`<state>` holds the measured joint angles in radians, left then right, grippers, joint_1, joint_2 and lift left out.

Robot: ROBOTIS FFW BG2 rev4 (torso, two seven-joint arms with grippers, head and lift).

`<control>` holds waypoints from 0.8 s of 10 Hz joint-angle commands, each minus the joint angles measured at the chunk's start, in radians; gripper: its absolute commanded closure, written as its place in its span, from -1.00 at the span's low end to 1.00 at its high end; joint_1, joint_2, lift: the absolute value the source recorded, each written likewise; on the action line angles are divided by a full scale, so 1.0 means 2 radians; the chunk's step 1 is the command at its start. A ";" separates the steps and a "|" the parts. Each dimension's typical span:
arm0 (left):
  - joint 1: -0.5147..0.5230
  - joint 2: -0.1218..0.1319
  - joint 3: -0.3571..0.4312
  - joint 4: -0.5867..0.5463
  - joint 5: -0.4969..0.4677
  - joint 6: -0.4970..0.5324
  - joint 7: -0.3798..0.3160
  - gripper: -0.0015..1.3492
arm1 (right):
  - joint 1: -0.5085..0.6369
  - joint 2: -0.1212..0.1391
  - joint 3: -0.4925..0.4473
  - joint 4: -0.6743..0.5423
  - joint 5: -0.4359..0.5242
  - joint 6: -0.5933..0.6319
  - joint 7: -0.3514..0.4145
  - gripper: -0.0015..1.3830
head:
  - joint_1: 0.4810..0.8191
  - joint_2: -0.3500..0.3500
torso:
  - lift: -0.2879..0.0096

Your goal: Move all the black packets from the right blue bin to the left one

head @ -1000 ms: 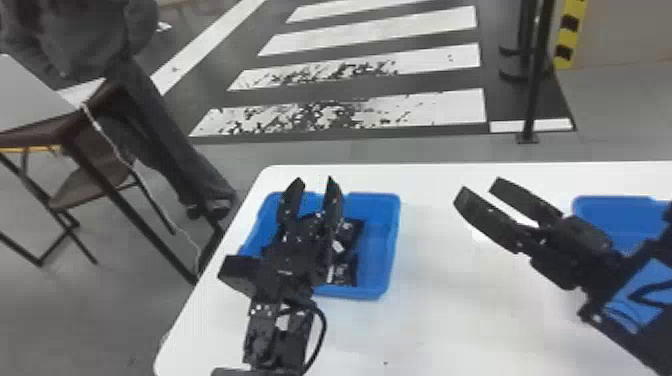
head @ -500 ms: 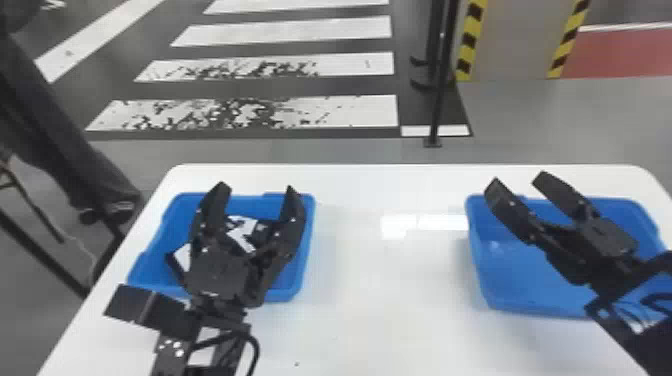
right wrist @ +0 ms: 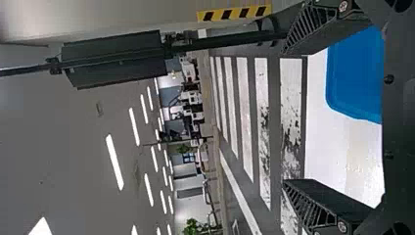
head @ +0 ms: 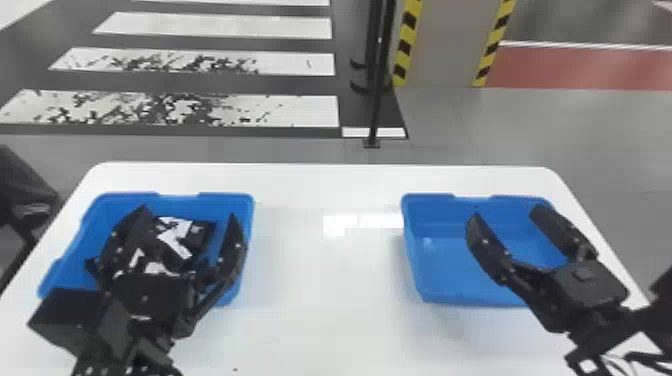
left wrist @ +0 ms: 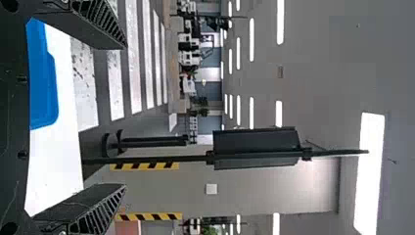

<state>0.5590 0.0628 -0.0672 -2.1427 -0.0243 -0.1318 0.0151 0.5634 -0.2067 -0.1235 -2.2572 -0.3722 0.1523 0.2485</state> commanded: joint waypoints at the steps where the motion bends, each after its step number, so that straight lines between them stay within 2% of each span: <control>1: 0.021 0.005 -0.015 -0.032 0.015 0.030 0.022 -0.99 | 0.013 0.002 0.000 -0.003 0.016 0.000 -0.002 -0.83 | 0.27 -0.11 | -0.01; 4: 0.035 0.007 -0.021 -0.042 0.041 0.025 0.045 -0.99 | 0.024 0.003 0.002 -0.017 0.018 -0.001 -0.018 -0.74 | 0.27 -0.13 | -0.01; 8: 0.046 0.007 -0.021 -0.056 0.049 0.013 0.049 -0.98 | 0.025 0.003 0.004 -0.023 0.018 -0.004 -0.021 -0.74 | 0.27 -0.11 | -0.01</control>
<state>0.6465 0.0767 -0.1097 -2.2486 0.0688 -0.1066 0.1128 0.6133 -0.2009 -0.1166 -2.3007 -0.3359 0.1443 0.2066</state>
